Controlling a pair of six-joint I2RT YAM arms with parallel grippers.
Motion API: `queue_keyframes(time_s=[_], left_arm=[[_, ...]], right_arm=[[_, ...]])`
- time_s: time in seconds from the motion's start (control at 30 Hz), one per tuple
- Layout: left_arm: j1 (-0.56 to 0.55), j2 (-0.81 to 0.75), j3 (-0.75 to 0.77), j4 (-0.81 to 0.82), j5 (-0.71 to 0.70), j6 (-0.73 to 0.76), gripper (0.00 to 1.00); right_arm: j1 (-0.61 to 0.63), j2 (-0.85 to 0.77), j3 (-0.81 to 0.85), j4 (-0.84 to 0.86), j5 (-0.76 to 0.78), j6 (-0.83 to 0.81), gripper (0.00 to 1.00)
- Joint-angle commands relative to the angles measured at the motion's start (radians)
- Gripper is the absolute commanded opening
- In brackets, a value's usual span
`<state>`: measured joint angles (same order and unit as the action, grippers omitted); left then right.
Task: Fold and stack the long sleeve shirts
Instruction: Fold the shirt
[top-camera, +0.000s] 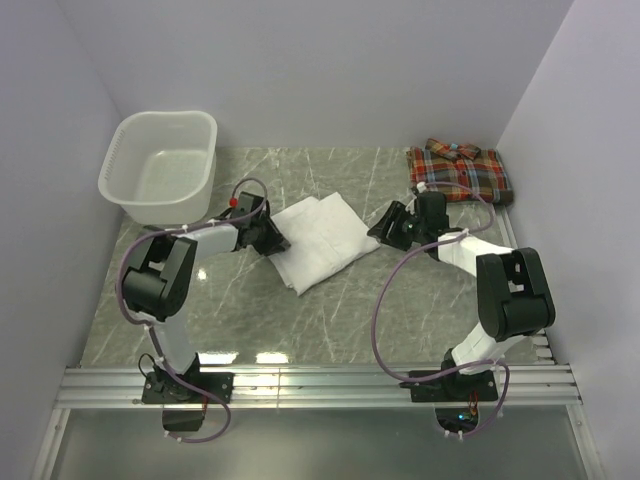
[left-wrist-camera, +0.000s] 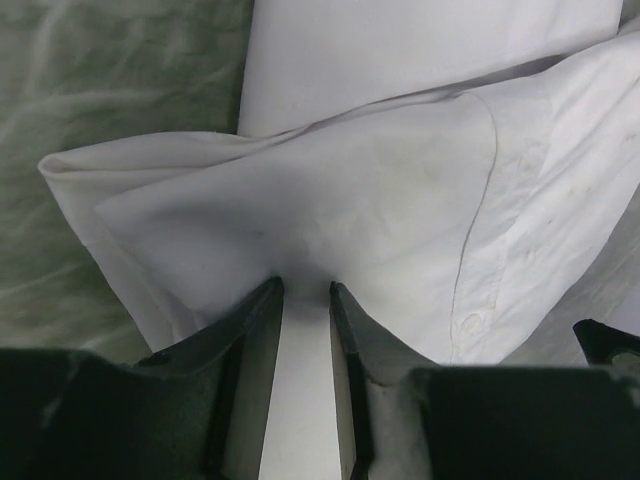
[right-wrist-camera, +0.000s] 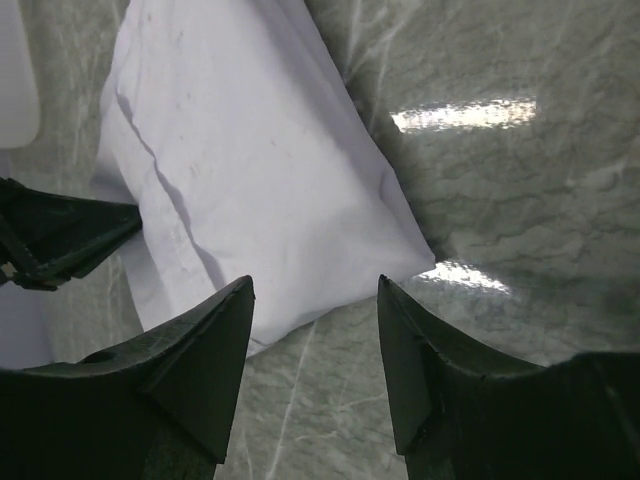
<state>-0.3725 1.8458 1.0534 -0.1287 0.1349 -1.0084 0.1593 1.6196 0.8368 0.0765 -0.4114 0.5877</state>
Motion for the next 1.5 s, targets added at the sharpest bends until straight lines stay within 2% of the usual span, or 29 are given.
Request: queue_keyframes(time_s=[0.0,0.07,0.13,0.23,0.27,0.3,0.33,0.4,0.47,0.6,0.73,0.83,1.0,1.2,1.4,1.47], left_arm=[[0.044,-0.048,-0.119,-0.091,-0.055,0.045,0.34],[0.087,-0.098,-0.179,-0.106,-0.073,0.059,0.36],[0.113,-0.158,-0.223,-0.138,-0.102,0.073,0.43],[0.127,-0.247,-0.243,-0.181,-0.132,0.105,0.58],[0.123,-0.272,-0.240,-0.190,-0.132,0.125,0.68],[0.118,-0.296,-0.239,-0.213,-0.132,0.140,0.73],[0.100,-0.336,-0.215,-0.227,-0.132,0.155,0.77],[0.060,-0.365,-0.170,-0.274,-0.219,0.215,0.84],[-0.032,-0.382,-0.074,-0.360,-0.329,0.258,0.91],[-0.189,-0.321,0.133,-0.454,-0.445,0.298,0.92],[-0.348,-0.125,0.307,-0.520,-0.544,0.359,0.89],[-0.435,0.022,0.456,-0.572,-0.627,0.418,0.85],[-0.503,0.193,0.627,-0.586,-0.664,0.534,0.75],[-0.543,0.314,0.689,-0.563,-0.705,0.649,0.72],[-0.560,0.365,0.678,-0.523,-0.750,0.702,0.70],[-0.562,0.386,0.678,-0.520,-0.761,0.711,0.66]], right_arm=[[0.002,-0.023,-0.030,0.094,-0.058,0.052,0.61],[0.005,-0.035,-0.050,0.092,-0.055,0.055,0.63],[0.006,-0.056,-0.071,0.088,-0.050,0.055,0.65],[0.011,-0.090,-0.093,0.066,-0.030,0.046,0.67],[0.011,-0.110,-0.097,0.049,-0.023,0.043,0.67],[0.011,-0.121,-0.102,0.040,-0.015,0.041,0.71],[0.011,-0.135,-0.104,0.029,-0.009,0.037,0.74],[0.011,-0.174,-0.102,-0.013,0.011,0.017,0.75],[0.011,-0.226,-0.105,-0.049,0.038,0.001,0.78],[0.011,-0.329,-0.119,-0.098,0.085,-0.012,0.83],[0.011,-0.443,-0.131,-0.151,0.112,-0.028,0.87],[0.011,-0.530,-0.134,-0.216,0.161,-0.040,0.89],[0.009,-0.667,-0.149,-0.305,0.247,-0.051,0.89],[0.011,-0.793,-0.209,-0.322,0.278,-0.034,0.88],[0.009,-0.819,-0.237,-0.331,0.286,-0.031,0.87],[0.009,-0.816,-0.248,-0.325,0.287,-0.029,0.87]])
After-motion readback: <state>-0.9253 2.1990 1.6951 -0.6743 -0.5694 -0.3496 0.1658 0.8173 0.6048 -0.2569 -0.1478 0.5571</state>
